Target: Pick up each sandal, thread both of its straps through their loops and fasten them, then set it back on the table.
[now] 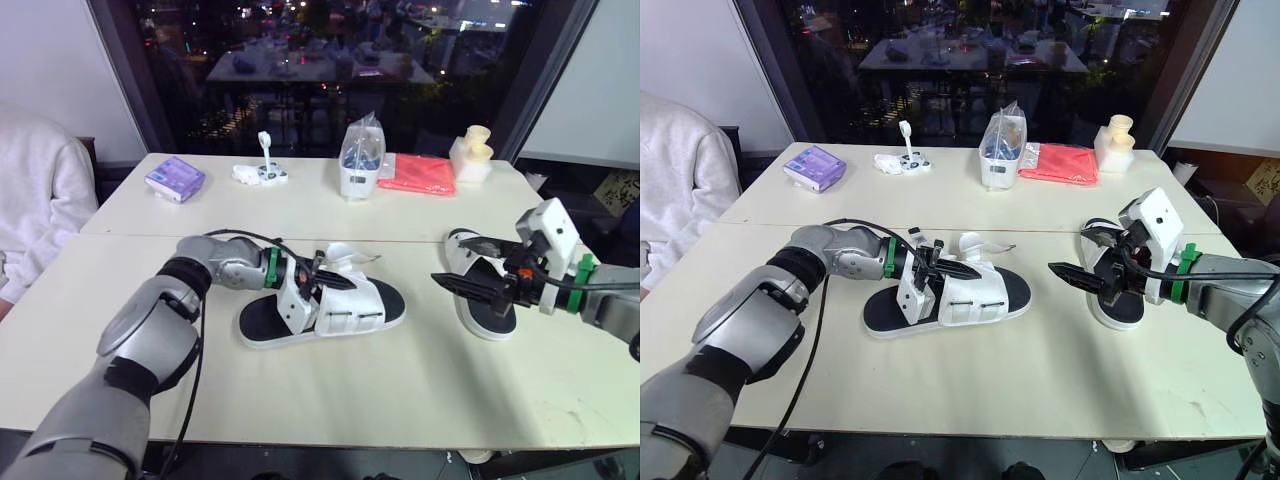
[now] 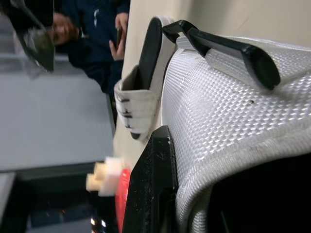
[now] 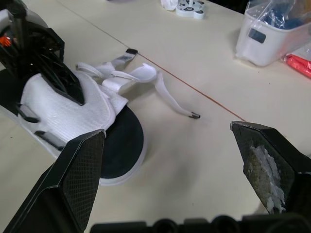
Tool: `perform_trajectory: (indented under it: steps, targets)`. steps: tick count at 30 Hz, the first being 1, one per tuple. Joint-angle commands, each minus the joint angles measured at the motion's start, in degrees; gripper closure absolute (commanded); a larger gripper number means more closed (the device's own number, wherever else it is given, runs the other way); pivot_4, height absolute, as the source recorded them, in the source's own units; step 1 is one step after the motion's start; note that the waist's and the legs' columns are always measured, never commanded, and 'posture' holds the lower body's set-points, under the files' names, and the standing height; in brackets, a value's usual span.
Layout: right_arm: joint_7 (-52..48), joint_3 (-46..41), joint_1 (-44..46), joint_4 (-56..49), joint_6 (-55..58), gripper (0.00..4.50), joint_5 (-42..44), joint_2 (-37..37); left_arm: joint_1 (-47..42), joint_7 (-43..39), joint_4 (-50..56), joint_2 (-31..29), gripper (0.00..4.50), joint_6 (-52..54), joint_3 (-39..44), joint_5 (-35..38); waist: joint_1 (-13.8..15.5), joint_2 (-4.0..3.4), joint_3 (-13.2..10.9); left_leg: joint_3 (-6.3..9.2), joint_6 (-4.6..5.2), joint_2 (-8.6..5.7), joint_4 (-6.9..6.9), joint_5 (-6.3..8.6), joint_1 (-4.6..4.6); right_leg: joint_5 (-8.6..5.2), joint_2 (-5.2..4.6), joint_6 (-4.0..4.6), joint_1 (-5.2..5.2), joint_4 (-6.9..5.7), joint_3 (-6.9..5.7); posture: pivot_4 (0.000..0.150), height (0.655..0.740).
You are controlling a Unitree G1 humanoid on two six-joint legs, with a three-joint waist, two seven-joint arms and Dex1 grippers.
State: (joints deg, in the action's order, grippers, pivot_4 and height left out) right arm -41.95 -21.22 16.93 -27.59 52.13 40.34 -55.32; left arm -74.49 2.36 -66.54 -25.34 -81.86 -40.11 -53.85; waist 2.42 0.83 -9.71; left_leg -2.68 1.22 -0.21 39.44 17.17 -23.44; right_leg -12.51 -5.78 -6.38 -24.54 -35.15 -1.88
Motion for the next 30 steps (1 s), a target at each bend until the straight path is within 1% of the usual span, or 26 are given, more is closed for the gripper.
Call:
perform_trajectory:
  steps: [1,5,7,12,15,18,19,20,23,25,27,30]
  targets:
    - [0.94,-2.73,-0.53,-2.92,0.13,0.0,1.11,-0.43,-2.69,13.61,3.51,0.26,4.48,0.37,-3.36,-8.86,-0.11,0.0,0.0,-0.01,0.04,-0.01,0.02,0.02,0.0,0.01,-0.02,-0.02,0.0,0.01,0.01,0.15,0.74]
    - [1.83,-3.11,-1.03,-3.71,0.55,0.0,1.82,-0.52,-4.28,29.26,3.92,1.08,4.48,4.19,-11.21,-19.78,-0.16,0.02,-0.01,0.01,0.08,-0.01,0.07,0.05,0.0,0.03,-0.04,-0.06,0.0,0.01,0.03,0.15,0.74]
    - [2.19,-3.22,-1.18,-4.07,0.8,0.0,2.1,-0.53,-5.07,36.55,3.12,1.89,4.48,6.24,-15.21,-23.84,-0.15,0.02,-0.02,0.0,0.08,-0.01,0.1,0.05,0.0,0.04,-0.04,-0.07,0.0,-0.02,0.03,0.15,0.74]
    - [2.81,-2.95,-1.28,-4.48,1.14,0.0,2.37,-0.62,-6.25,50.39,0.23,3.9,4.48,10.85,-24.15,-30.95,-0.11,0.03,-0.02,0.01,0.1,0.0,0.19,0.06,-0.02,0.05,-0.03,-0.09,0.0,-0.04,0.03,0.15,0.74]
    - [2.95,-2.6,-1.2,-4.52,1.25,0.0,2.46,-0.69,-6.36,56.77,-0.96,4.52,4.48,11.85,-28.17,-33.2,-0.12,0.03,-0.02,0.02,0.12,0.01,0.25,0.07,-0.03,0.05,-0.04,-0.1,0.01,-0.06,0.03,0.15,0.74]
    - [3.03,-2.05,-1.02,-4.56,1.23,0.0,2.51,-0.72,-6.7,61.26,-1.97,4.98,3.49,12.65,-31.32,-34.77,-0.23,0.03,-0.02,0.04,0.13,0.03,0.3,0.07,-0.02,0.06,-0.04,-0.11,0.01,-0.09,0.03,0.15,0.74]
    - [3.05,-1.98,-0.98,-4.56,1.24,0.0,2.54,-0.71,-6.85,62.43,-2.28,5.15,2.93,12.85,-32.15,-35.13,-0.21,0.03,-0.02,0.04,0.13,0.03,0.32,0.07,-0.02,0.06,-0.04,-0.11,0.01,-0.1,0.04,0.15,0.74]
    - [3.03,-1.59,-0.82,-4.5,1.13,0.0,2.39,-0.76,-6.92,62.56,-2.94,5.26,2.5,12.39,-32.55,-34.89,-0.16,0.03,-0.02,0.04,0.13,0.04,0.33,0.07,-0.02,0.06,-0.04,-0.11,0.01,-0.11,0.04,0.15,0.74]
    - [3.05,-0.68,-0.4,-4.3,0.88,0.0,2.11,-0.71,-7.0,61.9,-4.58,5.31,0.86,11.55,-33.51,-34.15,-0.15,0.03,-0.02,0.04,0.14,0.05,0.4,0.08,-0.03,0.06,-0.04,-0.11,0.02,-0.14,0.04,0.15,0.74]
    - [3.05,-0.33,-0.18,-4.25,0.78,0.0,2.15,-0.67,-6.87,58.39,-6.39,5.05,0.02,10.33,-32.42,-32.07,-0.14,0.04,-0.02,0.04,0.17,0.05,0.46,0.1,-0.03,0.06,-0.06,-0.11,0.04,-0.14,0.04,0.15,0.74]
    - [3.0,-0.05,-0.12,-4.21,0.65,0.0,2.07,-0.69,-6.77,54.27,-7.97,4.16,0.02,8.71,-30.63,-29.25,-0.14,0.04,-0.02,0.04,0.2,0.05,0.52,0.12,-0.03,0.06,-0.08,-0.11,0.08,-0.13,0.03,0.15,0.74]
    - [2.93,0.21,-0.14,-4.14,0.65,0.0,2.09,-0.64,-6.26,43.34,-11.17,2.35,0.02,4.55,-25.8,-22.53,-0.35,0.04,-0.01,0.02,0.21,0.06,0.56,0.13,-0.03,0.07,-0.1,-0.11,0.09,-0.12,0.03,0.15,0.74]
